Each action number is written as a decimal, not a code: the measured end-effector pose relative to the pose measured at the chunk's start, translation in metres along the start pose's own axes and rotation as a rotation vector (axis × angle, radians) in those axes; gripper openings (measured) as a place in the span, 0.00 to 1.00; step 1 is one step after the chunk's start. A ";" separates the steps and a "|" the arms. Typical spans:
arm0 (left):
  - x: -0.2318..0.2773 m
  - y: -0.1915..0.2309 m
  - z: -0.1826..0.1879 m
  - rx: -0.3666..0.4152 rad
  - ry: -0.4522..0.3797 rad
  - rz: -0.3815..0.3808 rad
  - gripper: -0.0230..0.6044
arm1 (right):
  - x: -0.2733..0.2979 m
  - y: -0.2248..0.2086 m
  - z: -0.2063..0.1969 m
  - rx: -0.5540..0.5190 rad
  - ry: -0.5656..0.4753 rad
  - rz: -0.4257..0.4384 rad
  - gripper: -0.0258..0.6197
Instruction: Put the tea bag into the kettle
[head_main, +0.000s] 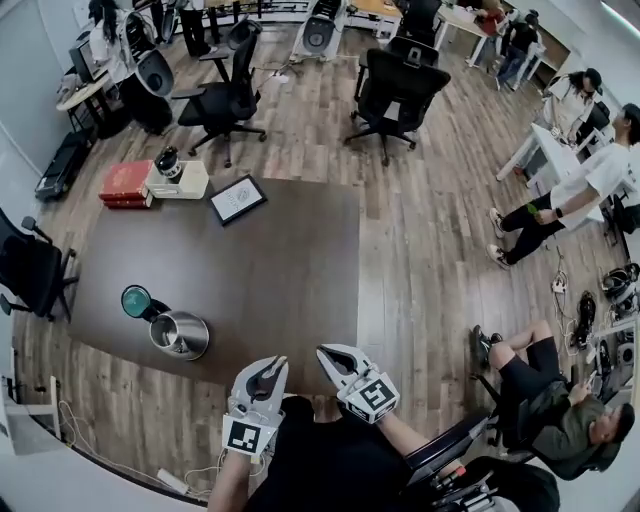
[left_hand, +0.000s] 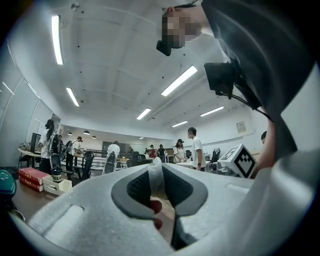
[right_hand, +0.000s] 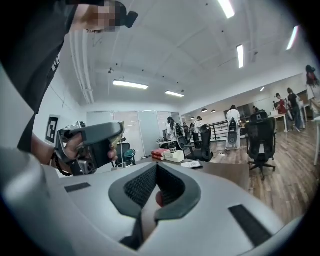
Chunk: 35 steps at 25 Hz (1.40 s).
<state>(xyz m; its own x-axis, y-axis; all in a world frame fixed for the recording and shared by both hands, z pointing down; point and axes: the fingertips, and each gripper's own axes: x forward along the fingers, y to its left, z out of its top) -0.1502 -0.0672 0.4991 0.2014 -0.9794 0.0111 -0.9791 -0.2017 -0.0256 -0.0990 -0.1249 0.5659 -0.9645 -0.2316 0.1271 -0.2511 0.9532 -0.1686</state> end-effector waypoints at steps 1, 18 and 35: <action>-0.003 0.004 0.003 0.006 -0.006 -0.006 0.10 | -0.001 0.007 0.001 -0.003 0.002 -0.001 0.05; 0.003 -0.041 0.014 -0.009 0.002 0.001 0.10 | -0.059 -0.034 -0.039 0.104 -0.055 -0.139 0.05; -0.073 0.048 0.001 0.005 -0.007 -0.157 0.10 | 0.020 0.064 -0.027 0.021 0.022 -0.189 0.05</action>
<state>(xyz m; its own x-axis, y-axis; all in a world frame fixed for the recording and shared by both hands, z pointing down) -0.2118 -0.0053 0.4962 0.3521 -0.9359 0.0081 -0.9355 -0.3522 -0.0294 -0.1319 -0.0636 0.5843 -0.8978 -0.4019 0.1800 -0.4298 0.8887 -0.1598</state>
